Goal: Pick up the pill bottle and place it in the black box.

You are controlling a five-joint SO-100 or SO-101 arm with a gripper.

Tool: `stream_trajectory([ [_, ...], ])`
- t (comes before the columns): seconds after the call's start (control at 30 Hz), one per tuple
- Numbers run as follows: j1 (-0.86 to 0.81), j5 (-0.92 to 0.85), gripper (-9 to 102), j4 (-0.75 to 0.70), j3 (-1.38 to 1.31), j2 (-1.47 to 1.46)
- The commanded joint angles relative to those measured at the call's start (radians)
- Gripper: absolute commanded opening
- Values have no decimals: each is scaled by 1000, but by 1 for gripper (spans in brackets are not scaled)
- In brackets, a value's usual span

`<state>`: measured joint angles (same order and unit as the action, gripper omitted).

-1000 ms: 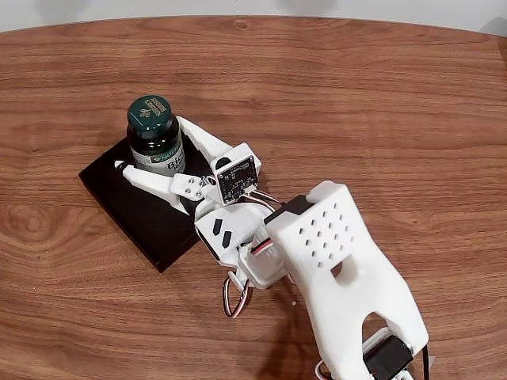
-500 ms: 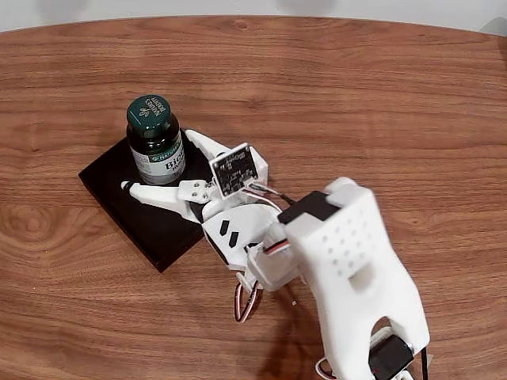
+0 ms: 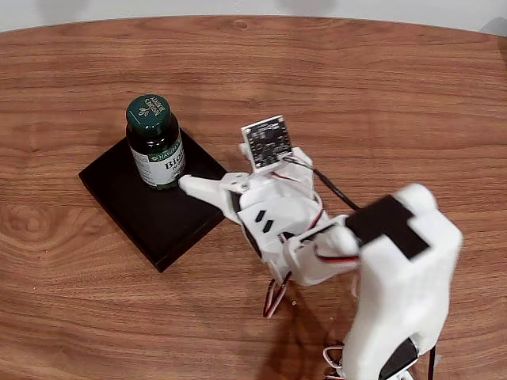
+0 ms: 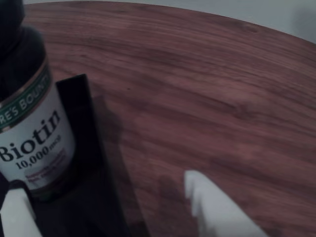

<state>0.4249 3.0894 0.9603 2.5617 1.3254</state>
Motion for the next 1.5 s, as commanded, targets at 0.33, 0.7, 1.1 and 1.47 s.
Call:
stream_trajectory([
  [0.33, -84, -34, 25, -262, 377, 644],
  [0.7, -239, -46, 24, -661, 448, 959],
  [1.1, -426, 81, 8, -1614, 462, 1450],
  [1.47, -479, 181, 0, -2140, 466, 1720],
])
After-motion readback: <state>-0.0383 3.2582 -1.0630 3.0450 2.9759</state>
